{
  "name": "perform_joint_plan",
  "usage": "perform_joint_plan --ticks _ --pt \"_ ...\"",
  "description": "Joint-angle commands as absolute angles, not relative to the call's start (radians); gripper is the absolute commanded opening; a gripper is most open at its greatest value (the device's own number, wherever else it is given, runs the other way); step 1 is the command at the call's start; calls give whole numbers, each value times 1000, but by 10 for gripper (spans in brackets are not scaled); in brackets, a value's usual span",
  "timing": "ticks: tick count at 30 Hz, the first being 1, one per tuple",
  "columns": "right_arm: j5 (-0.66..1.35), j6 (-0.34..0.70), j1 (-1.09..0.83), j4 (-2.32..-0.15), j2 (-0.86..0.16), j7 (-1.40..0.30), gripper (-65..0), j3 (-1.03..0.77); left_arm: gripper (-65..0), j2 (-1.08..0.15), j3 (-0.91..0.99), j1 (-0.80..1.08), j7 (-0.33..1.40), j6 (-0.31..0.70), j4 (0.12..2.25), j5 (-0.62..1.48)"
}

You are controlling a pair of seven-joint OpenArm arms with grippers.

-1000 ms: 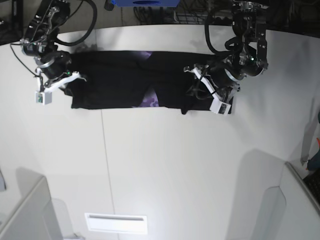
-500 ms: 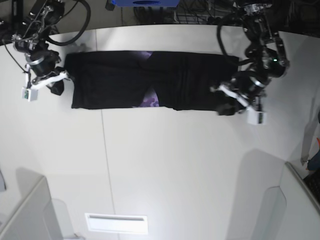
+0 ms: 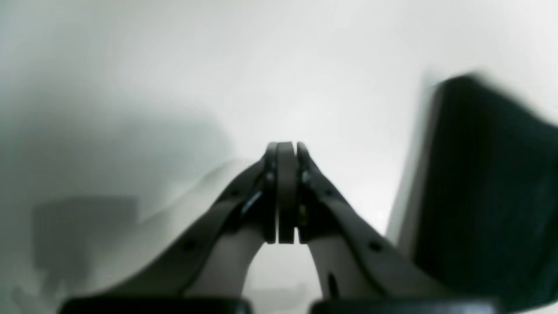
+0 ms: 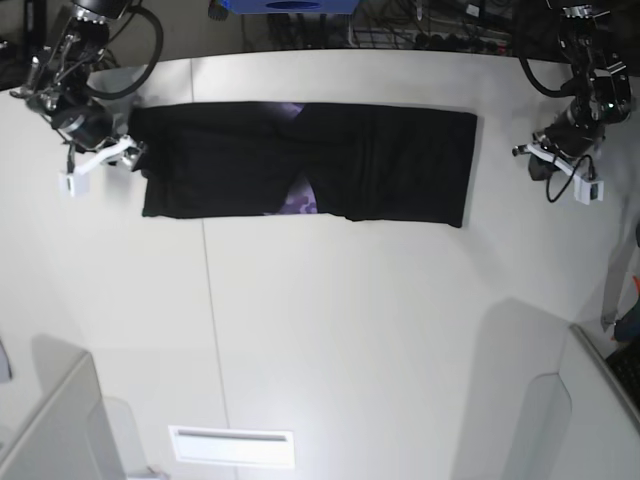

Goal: Fold the T-shirt properly
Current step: 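Push the folded end further toward the right gripper with the left gripper, then fold both strip ends inward toward each other with both grippers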

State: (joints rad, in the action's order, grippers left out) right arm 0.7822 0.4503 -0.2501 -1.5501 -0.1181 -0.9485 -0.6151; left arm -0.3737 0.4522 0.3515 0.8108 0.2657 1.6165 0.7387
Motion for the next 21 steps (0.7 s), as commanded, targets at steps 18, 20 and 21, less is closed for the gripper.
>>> perform_joint_plan --ticks 18,20,21 --pt "791 450 -232 -1486 -142 -943 -650 -493 -650 -311 127 288 765 272 1566 611" --pt "754 450 -220 -1481 -162 -943 -650 -493 -650 -297 113 286 765 272 1554 615" --pt "723 450 -217 -1486 -162 -943 -650 -493 -650 -278 113 286 765 272 1554 610"
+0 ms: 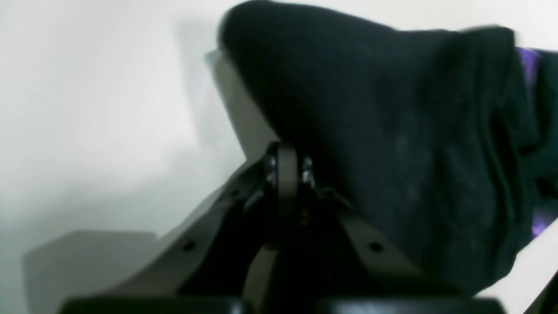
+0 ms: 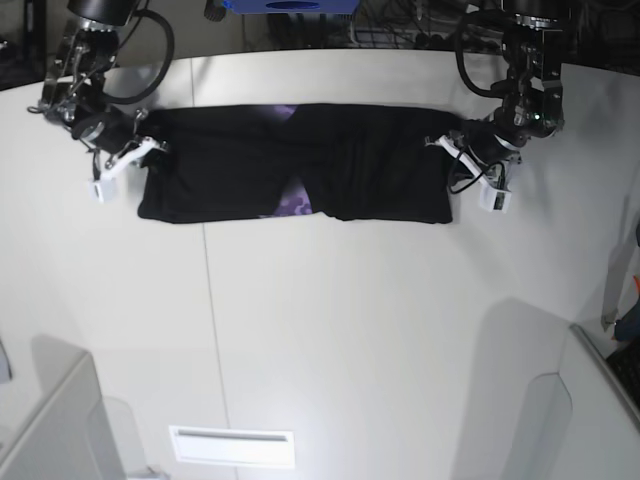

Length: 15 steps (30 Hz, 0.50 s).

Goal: Fold the T-shirt properly
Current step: 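Fold both strip ends inward toward each other with both grippers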

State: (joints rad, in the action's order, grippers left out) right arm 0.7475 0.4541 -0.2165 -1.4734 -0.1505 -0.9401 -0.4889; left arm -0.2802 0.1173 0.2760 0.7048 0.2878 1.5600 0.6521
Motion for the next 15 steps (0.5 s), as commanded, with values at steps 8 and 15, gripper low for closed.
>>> perform_joint_plan --ticks 8,15 --pt "495 437 -205 -1669 -142 -952 -650 -493 -650 -248 15 251 769 268 1554 615" --pt "397 377 -236 -1911 -70 -1001 -650 -410 -650 -240 -10 225 774 268 1586 616"
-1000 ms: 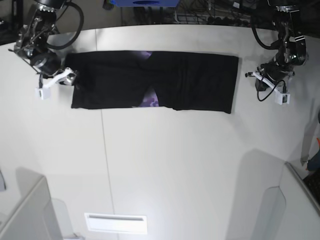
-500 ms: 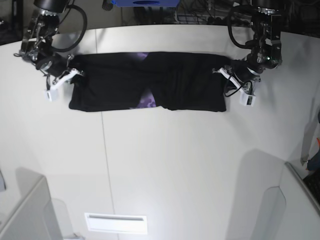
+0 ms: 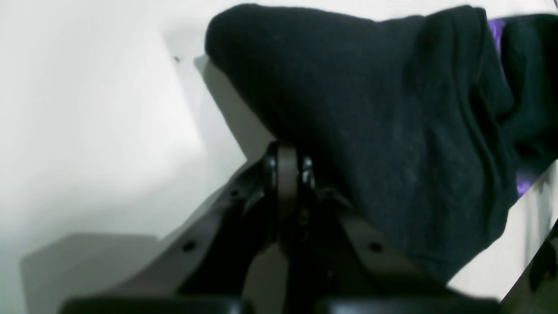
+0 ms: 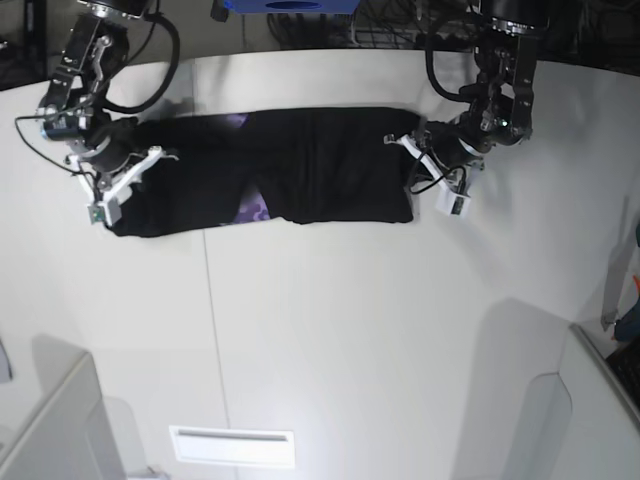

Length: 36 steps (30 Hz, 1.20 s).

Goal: Fold the T-shirt properly
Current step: 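Fold both strip ends inward toward each other with both grippers, then fold the bundle over with the right gripper toward the left gripper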

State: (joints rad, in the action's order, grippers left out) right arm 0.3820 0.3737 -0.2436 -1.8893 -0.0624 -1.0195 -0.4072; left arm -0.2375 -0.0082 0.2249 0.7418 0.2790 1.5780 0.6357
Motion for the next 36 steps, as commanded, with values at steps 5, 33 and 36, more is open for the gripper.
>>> perform_joint_plan --ticks 5,33,36 --pt "387 374 -277 -2008 -4 -1029 -650 -286 -650 -242 -2 228 774 268 1606 613" --pt "421 131 -259 -2002 111 -960 -650 211 -650 -265 -12 232 774 268 1596 608" --pt "424 130 -245 -1997 73 -960 -650 208 -650 -252 -12 229 774 268 1596 608"
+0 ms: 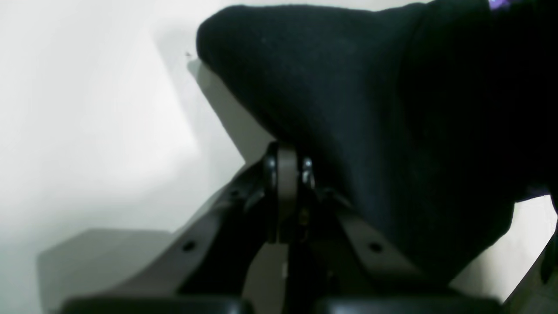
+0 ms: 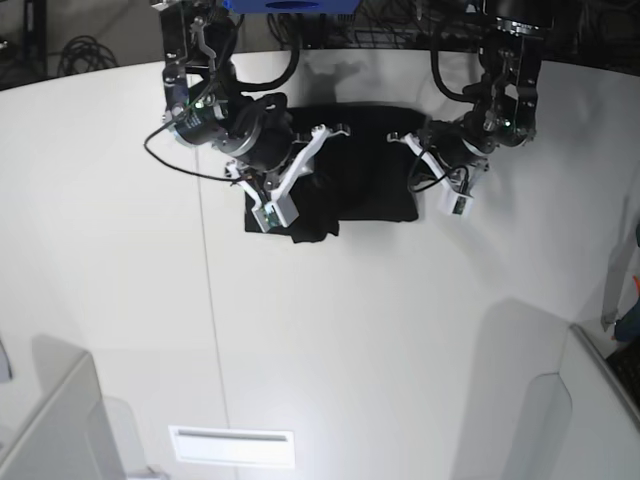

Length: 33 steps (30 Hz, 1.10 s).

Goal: Fold the T-shirt properly
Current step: 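Fold the bundle over with the right gripper toward the left gripper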

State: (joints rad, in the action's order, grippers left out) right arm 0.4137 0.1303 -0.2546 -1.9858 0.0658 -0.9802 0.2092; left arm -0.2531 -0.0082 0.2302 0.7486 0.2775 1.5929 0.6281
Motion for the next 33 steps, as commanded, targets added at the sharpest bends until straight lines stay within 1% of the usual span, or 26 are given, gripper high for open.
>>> perform_joint_plan --ticks 1,4,10,16,20,23,27,30,33 --pt "426 130 -243 -1997 67 -960 -650 200 -650 -243 -12 228 774 268 1596 608" --pt "427 130 -240 -1997 59 -967 -650 170 -650 -225 -21 211 776 268 1595 608" --pt "427 130 -239 -1997 50 -967 -650 127 -650 -213 -111 165 776 268 1535 608" --pt "427 130 -239 -1995 48 -960 -650 134 -650 -222 -108 160 776 268 1586 615" --pt "427 130 -240 -1997 54 -967 -650 140 -650 -222 -42 173 776 268 1607 618" --pt "429 130 -240 -1997 54 -960 -650 200 -650 -225 2 202 776 268 1643 618" --pt "423 125 -231 -1995 70 -958 -650 243 -650 -260 36 222 776 268 1672 618" --pt "421 82 -223 -1971 76 -958 -650 255 -650 -295 38 245 776 268 1673 618" --pt "424 74 -213 -1940 81 -958 -650 255 -650 -325 38 277 776 268 1692 618"
